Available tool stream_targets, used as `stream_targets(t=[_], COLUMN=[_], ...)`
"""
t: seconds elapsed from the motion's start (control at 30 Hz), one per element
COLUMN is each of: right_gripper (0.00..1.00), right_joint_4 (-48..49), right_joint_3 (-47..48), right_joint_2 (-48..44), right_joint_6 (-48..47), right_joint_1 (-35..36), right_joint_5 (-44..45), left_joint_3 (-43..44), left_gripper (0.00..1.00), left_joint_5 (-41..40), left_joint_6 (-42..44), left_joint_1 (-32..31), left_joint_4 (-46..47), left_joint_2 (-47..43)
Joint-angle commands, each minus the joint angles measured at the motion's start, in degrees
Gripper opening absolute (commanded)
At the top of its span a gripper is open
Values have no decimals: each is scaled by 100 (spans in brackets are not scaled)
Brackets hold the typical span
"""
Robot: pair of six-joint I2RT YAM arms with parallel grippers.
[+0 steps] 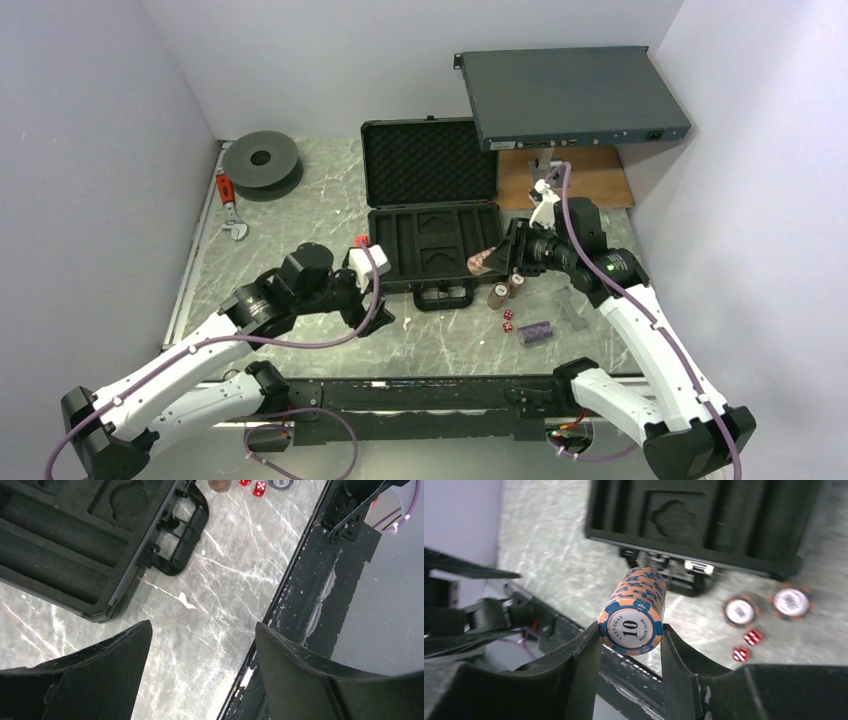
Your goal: Pack up texas hold em set
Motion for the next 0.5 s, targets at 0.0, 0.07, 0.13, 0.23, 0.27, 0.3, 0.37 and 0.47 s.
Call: stream_targets(t=[0.0,0.07,0.13,0.23,0.27,0.3,0.37,0.47], right_gripper=[0,0,0,0,0,0,0,0], right_joint_4=[1547,2076,2388,2392,2352,2319,2306,2300], right_joint_3=[154,84,120,505,618,712,799,847], right_joint_2=[96,222,406,749,810,855,937,1091], right_joint_6=[-110,-7,46,-178,-294,-407,-564,-646], right_joint_1=[109,247,494,1026,1186,1337,1525,1655], right_joint_5=[-1656,-2059,-2306,-2268,-2185,-2103,-2018,-1963], left_joint_3=[-102,-235,-446,-649,-651,-637,-560,-421], left_gripper=[82,79,79,79,79,80,81,82], left_joint_5=[-34,145,346,627,637,611,536,440], left_joint_6=[440,687,893,1200,1293,1384,1620,2012], left_joint_1=[-32,-32,-32,-32,-32,-32,-31,-32], left_joint_4=[476,700,977,1296,1360,1411,1429,1312], left_joint_2=[-315,-434,-560,-736,-803,-882,-971,-940])
